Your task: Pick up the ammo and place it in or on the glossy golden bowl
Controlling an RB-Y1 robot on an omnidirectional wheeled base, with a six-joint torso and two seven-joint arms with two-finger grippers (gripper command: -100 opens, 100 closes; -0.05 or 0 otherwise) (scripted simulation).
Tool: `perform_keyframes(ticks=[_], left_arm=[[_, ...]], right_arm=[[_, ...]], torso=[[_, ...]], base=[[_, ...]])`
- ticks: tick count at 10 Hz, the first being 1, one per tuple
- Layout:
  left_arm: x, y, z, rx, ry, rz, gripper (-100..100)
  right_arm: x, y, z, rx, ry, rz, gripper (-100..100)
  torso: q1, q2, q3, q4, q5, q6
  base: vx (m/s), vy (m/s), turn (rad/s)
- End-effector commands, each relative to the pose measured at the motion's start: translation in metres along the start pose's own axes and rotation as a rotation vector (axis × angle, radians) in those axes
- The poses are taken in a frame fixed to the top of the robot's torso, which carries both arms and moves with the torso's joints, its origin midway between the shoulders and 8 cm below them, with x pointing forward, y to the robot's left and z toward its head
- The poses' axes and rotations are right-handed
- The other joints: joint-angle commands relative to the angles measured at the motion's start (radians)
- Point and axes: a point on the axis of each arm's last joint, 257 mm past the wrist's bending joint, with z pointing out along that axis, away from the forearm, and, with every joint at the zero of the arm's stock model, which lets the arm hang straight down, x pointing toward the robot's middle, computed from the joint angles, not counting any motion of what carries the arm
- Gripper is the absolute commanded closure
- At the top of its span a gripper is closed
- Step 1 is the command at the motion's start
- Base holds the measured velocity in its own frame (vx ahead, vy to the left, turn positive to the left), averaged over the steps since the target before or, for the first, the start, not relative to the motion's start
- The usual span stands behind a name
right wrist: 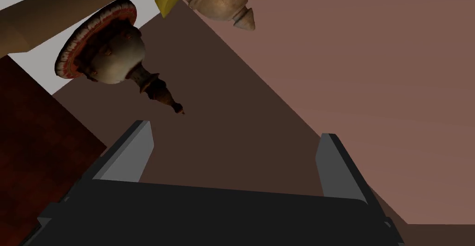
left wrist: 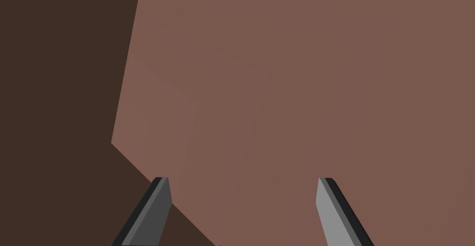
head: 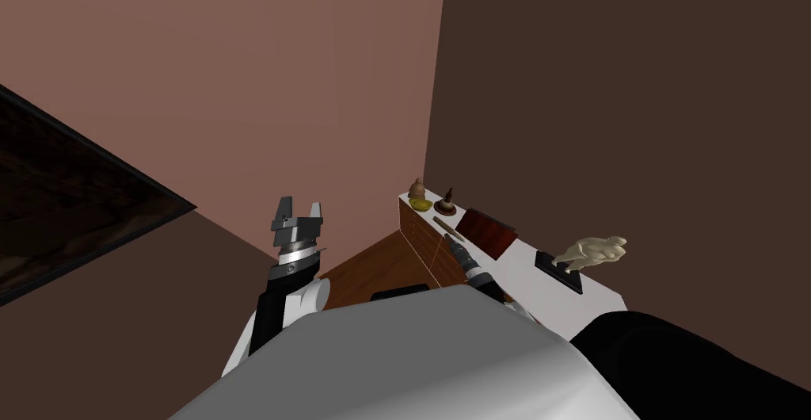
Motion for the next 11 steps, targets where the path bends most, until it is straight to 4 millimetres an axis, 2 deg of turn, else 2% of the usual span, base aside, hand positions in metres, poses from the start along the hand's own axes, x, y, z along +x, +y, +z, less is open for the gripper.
perform_keyframes(ticks=[1, 2, 4, 5, 7, 8, 9, 10, 11], left_arm=[[0.0, 0.0, 0.0, 0.0, 0.0, 0.0, 0], [0.0, 0.0, 0.0, 0.0, 0.0, 0.0, 0], [0.0, 0.0, 0.0, 0.0, 0.0, 0.0, 0], [0.0, 0.0, 0.0, 0.0, 0.0, 0.0, 0], [0.0, 0.0, 0.0, 0.0, 0.0, 0.0, 0], [0.0, 0.0, 0.0, 0.0, 0.0, 0.0, 0], [0.0, 0.0, 0.0, 0.0, 0.0, 0.0, 0], [0.0, 0.0, 0.0, 0.0, 0.0, 0.0, 0], [0.0, 0.0, 0.0, 0.0, 0.0, 0.0, 0]], right_arm=[[0.014, -0.035, -0.015, 0.089, 0.053, -0.044, -100], [0.024, -0.06, -0.03, 0.154, 0.098, -0.086, -100], [0.026, -0.063, -0.034, 0.166, 0.103, -0.085, -100], [0.037, -0.091, -0.056, 0.244, 0.155, -0.128, -100], [0.052, -0.144, -0.105, 0.39, 0.264, -0.224, -100], [0.054, -0.147, -0.11, 0.401, 0.27, -0.223, -100], [0.058, -0.171, -0.138, 0.47, 0.327, -0.276, -100], [0.059, -0.172, -0.142, 0.477, 0.331, -0.275, -100], [0.061, -0.196, -0.175, 0.55, 0.395, -0.329, -100]], torso=[[0.0, 0.0, 0.0, 0.0, 0.0, 0.0], [-0.001, -0.001, -0.001, 0.0, 0.0, 0.0], [-0.002, -0.001, -0.001, 0.0, 0.0, 0.0], [-0.004, 0.002, 0.001, 0.0, -0.001, 0.0], [-0.003, -0.003, -0.001, -0.001, -0.001, 0.0], [-0.002, -0.006, -0.004, -0.001, -0.001, 0.0], [-0.003, -0.004, -0.003, -0.001, 0.0, 0.0], [-0.004, -0.002, -0.001, -0.001, -0.001, 0.0], [-0.004, 0.0, 0.0, 0.0, -0.001, 0.0]], base=[[0.12, 0.065, 0.052], [0.142, 0.066, 0.108], [0.078, 0.032, 0.004], [0.074, 0.033, 0.075], [0.197, 0.054, 0.146], [0.15, 0.039, 0.03], [0.127, 0.024, 0.069], [0.094, 0.008, 0.05], [0.121, 0.04, 0.113]])
